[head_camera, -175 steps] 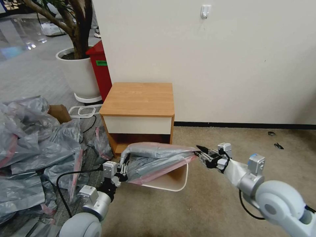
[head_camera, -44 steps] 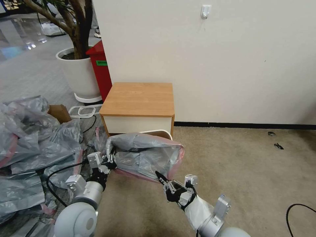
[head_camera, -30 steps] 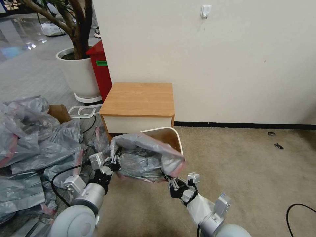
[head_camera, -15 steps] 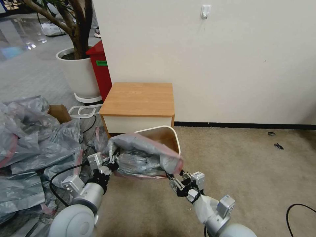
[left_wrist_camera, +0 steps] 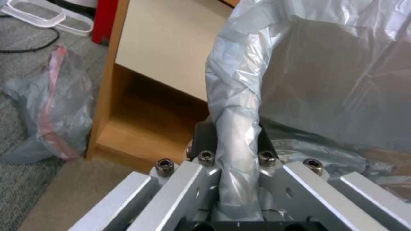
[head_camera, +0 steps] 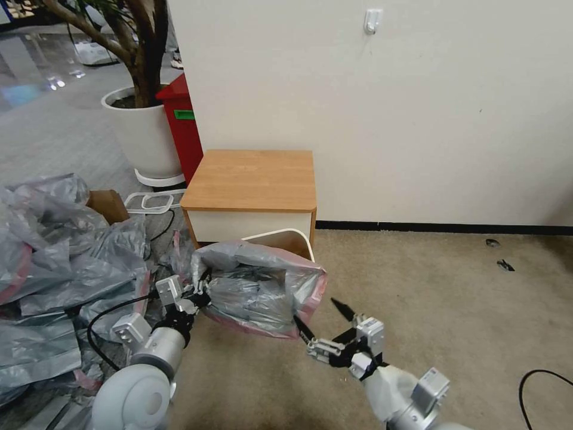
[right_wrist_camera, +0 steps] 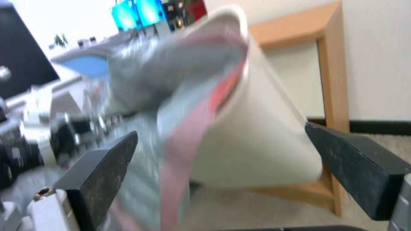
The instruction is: Pick up the garbage bag from the table and place it over the trash can.
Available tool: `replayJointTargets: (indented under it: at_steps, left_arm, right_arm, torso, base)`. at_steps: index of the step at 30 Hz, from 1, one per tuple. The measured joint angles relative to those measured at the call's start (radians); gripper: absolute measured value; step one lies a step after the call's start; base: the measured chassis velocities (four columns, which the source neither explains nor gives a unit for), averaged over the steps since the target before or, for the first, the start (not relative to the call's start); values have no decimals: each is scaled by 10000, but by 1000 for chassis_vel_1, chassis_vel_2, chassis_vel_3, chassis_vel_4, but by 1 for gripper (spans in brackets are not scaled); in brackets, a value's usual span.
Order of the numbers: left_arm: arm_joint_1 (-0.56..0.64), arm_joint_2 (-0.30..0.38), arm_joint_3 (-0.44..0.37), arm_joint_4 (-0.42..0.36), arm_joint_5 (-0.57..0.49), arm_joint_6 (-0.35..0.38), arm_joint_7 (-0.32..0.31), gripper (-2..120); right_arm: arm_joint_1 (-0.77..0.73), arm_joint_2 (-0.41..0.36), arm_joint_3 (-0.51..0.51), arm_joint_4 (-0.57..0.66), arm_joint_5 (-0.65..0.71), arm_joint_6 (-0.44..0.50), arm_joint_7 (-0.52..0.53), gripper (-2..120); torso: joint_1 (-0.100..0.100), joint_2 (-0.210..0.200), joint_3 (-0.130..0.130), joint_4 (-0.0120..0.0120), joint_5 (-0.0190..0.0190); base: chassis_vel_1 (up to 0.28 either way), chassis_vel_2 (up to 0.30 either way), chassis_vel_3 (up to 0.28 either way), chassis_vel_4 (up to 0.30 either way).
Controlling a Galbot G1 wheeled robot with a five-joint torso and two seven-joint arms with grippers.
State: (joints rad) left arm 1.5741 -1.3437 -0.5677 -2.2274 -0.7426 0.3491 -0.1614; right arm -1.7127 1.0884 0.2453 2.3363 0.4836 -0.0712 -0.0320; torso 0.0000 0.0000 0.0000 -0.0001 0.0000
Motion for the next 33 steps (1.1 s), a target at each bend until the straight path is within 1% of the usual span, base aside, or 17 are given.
replayJointTargets:
  at_steps: [4,9,11,12,16,17,21,22,25,26,27,28,29,31,32,33]
  left_arm:
    - [53,12,42,-2,54,-10,14,3]
    - [208,22,74,-73,176,-50,63,3]
    - [251,-3,114,-94,231,-58,77,3]
    - [251,-3,114,-94,231,-58,77,3]
    - [290,-87,225,-97,329,-67,90,3]
    - [290,-87,225,-97,329,-67,90,3]
    - [340,-92,245,-103,380,-69,94,3]
    - [340,-92,245,-103,380,-69,94,3]
    - [371,-93,248,-114,405,-74,101,3]
    - [373,-95,251,-112,415,-77,102,3]
    - [373,-95,251,-112,415,-77,102,3]
    - [377,-95,255,-110,421,-78,102,3]
    - [383,-96,264,-104,428,-80,103,3]
    - [400,-96,292,-99,471,-82,108,3]
    - [400,-96,292,-99,471,-82,108,3]
    - [417,-96,306,-99,498,-88,115,3]
  right_arm:
    - [387,166,-29,-24,473,-160,171,100]
    - [699,227,-23,-245,678,-191,230,100]
    - [751,259,-18,-297,706,-184,232,96]
    - [751,259,-18,-297,706,-184,232,96]
    - [766,364,-71,-335,620,-128,229,78]
    - [766,364,-71,-335,620,-128,229,78]
    - [765,398,-89,-309,525,-60,215,61]
    - [765,398,-89,-309,525,-60,215,61]
    - [775,416,-87,-306,469,-16,198,46]
    - [776,430,-87,-306,447,-5,194,43]
    - [776,430,-87,-306,447,-5,194,43]
    - [776,440,-87,-306,430,6,191,40]
    - [776,451,-87,-305,413,18,187,33]
    - [787,465,-76,-305,375,50,182,24]
    - [787,465,-76,-305,375,50,182,24]
    - [809,475,-58,-306,360,66,180,19]
  torso:
    - [0,0,0,1,0]
    - [0,0,0,1,1]
    - [0,0,0,1,0]
    - [0,0,0,1,0]
    - [0,0,0,0,0]
    - [0,0,0,0,0]
    - [0,0,0,0,0]
    - [0,0,0,0,0]
    - [0,0,0,1,0]
    - [0,0,0,0,0]
    - [0,0,0,0,0]
    - [0,0,0,1,0]
    - [0,0,0,1,0]
    - [0,0,0,0,0]
    - [0,0,0,0,0]
    - [0,0,0,0,0]
  base:
    - [0,0,0,0]
    - [0,0,0,0]
    - [0,0,0,0]
    - [0,0,0,0]
    - [0,0,0,0]
    - [0,0,0,0]
    - [0,0,0,0]
    - [0,0,0,0]
    - [0,0,0,0]
    - [0,0,0,0]
    - [0,0,0,0]
    - [0,0,0,0]
    - [0,0,0,0]
    - [0,0,0,0]
    - [0,0,0,0]
    - [0,0,0,0]
